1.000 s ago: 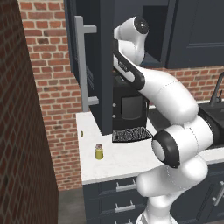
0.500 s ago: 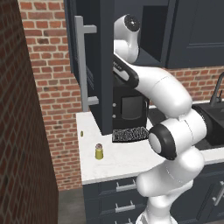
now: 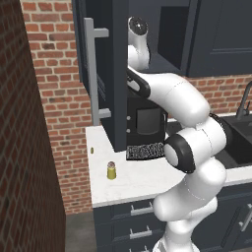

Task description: Put the shaker and condiment bottle from the counter next to their counterparts in the cabinet.

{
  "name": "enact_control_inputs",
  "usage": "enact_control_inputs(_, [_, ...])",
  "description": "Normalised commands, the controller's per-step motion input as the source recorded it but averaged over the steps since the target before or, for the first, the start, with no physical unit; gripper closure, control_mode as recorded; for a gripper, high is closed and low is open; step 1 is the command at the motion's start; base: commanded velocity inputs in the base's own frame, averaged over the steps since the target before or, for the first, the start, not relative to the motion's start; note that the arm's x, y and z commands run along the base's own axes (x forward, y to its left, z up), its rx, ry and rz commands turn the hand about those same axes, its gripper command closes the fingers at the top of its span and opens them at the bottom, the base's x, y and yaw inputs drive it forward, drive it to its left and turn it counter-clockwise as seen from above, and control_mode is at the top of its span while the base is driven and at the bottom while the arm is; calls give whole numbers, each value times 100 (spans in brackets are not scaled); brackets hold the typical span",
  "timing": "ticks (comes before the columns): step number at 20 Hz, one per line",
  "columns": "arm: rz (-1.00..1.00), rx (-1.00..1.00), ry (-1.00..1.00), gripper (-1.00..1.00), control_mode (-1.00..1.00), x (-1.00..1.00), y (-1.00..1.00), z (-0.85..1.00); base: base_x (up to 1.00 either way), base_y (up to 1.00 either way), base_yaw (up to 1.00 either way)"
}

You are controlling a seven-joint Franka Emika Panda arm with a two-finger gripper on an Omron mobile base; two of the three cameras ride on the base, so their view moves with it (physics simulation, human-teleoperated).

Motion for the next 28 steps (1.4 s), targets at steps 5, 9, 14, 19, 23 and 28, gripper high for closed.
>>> enact_control_inputs(5, [0, 0, 0, 100, -100, 25, 0, -22, 0, 0, 0])
enact_control_inputs(9, [0, 0, 0, 100, -100, 22, 0, -15, 0, 0, 0])
enact_control_inputs(14, [0, 0, 0, 100, -100, 21, 0, -7, 0, 0, 0])
enact_control_inputs(19, [0, 0, 0, -100, -100, 0, 0, -9, 0, 0, 0])
enact_control_inputs(23, [0, 0, 0, -100, -100, 0, 0, 0, 0, 0, 0])
enact_control_inputs(28, [0, 0, 0, -100, -100, 0, 0, 0, 0, 0, 0])
